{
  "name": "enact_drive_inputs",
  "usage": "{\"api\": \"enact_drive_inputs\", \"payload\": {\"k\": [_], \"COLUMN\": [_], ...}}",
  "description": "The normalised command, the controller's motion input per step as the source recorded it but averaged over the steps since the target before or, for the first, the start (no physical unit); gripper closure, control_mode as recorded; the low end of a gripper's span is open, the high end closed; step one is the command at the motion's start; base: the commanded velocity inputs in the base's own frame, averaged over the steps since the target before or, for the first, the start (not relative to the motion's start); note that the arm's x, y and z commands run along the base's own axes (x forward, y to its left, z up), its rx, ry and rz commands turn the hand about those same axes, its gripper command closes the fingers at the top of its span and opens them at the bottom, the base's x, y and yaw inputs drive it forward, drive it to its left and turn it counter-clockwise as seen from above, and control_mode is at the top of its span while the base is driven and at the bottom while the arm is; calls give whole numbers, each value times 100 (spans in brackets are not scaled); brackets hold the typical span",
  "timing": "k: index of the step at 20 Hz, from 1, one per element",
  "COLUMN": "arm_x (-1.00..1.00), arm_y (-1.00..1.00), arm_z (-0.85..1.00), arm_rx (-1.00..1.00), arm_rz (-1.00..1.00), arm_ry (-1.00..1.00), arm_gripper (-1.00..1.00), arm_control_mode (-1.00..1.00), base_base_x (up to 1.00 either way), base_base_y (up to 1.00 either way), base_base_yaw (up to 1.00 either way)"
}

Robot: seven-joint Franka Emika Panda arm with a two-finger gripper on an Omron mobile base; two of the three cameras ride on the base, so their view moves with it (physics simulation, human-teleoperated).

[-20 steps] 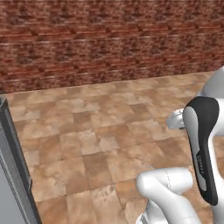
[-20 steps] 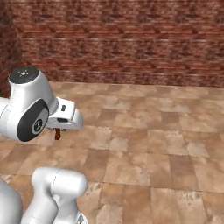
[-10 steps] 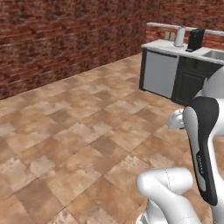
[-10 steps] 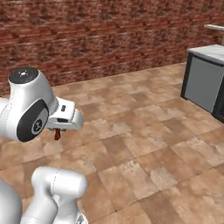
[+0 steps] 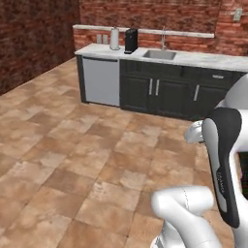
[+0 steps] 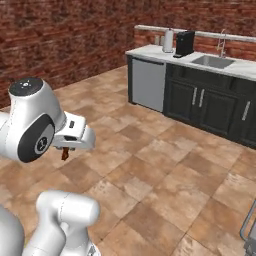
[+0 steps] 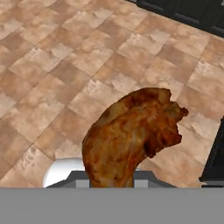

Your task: Take the chicken drumstick from the fridge and place it on the digital scale on the counter by the fridge. Wait a few seconds for a reading, then move it to the plate on the dining counter.

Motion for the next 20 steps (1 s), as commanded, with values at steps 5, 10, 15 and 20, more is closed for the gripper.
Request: {"api": "enact_drive_inputs", "payload": {"k": [5,10,15,20], "arm_x": [0,0,0,0], "arm_y": [0,0,0,0], "arm_z": [0,0,0,0], "arm_rx": [0,0,0,0], "arm_rz": [0,0,0,0], "arm_ry": [0,0,0,0], "arm_gripper": [100,100,100,100], "arm_control_mode": [100,100,100,100], "base_base_x": [16,0,0,0], "base_base_y": [20,39,42,41], "base_base_yaw": [-59,-53,-51,-49]}}
